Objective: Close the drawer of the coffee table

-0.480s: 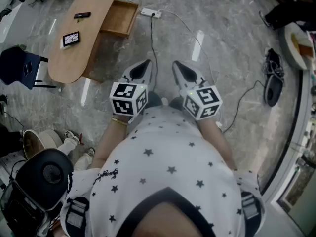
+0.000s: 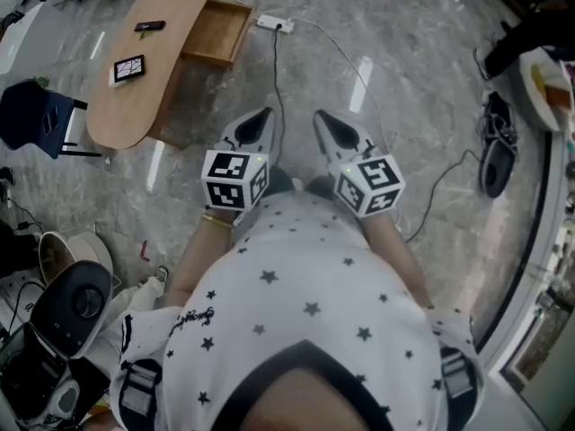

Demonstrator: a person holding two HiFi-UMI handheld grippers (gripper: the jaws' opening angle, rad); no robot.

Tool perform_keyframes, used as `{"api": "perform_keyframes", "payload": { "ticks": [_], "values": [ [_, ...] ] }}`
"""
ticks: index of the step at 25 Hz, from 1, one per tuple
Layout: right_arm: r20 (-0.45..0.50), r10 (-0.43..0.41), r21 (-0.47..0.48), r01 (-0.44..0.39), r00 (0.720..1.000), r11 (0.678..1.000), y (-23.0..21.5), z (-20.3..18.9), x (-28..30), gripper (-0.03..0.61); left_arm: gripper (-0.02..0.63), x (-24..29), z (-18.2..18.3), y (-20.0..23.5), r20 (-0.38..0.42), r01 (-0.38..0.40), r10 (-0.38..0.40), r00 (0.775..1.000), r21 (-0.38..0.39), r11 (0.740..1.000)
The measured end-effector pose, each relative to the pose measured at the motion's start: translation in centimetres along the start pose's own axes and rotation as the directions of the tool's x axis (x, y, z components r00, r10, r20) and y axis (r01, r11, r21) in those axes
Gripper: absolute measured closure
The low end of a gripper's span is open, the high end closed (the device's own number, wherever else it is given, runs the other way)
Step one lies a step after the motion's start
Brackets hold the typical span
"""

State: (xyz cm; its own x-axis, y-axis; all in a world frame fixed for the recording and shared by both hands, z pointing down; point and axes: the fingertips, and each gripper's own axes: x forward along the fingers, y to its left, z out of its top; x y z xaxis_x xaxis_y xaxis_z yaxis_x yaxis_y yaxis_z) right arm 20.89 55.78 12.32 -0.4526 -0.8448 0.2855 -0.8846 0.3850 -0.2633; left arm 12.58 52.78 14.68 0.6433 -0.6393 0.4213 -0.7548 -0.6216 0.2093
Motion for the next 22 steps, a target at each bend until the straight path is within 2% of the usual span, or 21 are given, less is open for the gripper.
{"api": "perform_keyframes", "payload": {
  "ticks": [11,16,22],
  "values": [
    [-0.029,-0.012,0.004,0.012,1.0,1.0,-2.2,-0.4,-1.0,0.571,0.606,1.0,0.1,-1.9,0.008,0.0,0.0,1.0,-0.012,1.0],
    [-0.031,-0.013,0.039,0.015,0.999,0.999,-2.8,-0.3,-1.1,0.571,0.606,1.1,0.4,-1.7,0.015,-0.02,0.021,1.0,-0.025,0.999],
    [-0.038,-0.013,0.026,0.014,0.999,1.0,-3.1,-0.2,-0.6,0.571,0.606,1.4,0.6,-1.0,0.022,-0.035,0.035,0.999,-0.042,0.999]
  ]
}}
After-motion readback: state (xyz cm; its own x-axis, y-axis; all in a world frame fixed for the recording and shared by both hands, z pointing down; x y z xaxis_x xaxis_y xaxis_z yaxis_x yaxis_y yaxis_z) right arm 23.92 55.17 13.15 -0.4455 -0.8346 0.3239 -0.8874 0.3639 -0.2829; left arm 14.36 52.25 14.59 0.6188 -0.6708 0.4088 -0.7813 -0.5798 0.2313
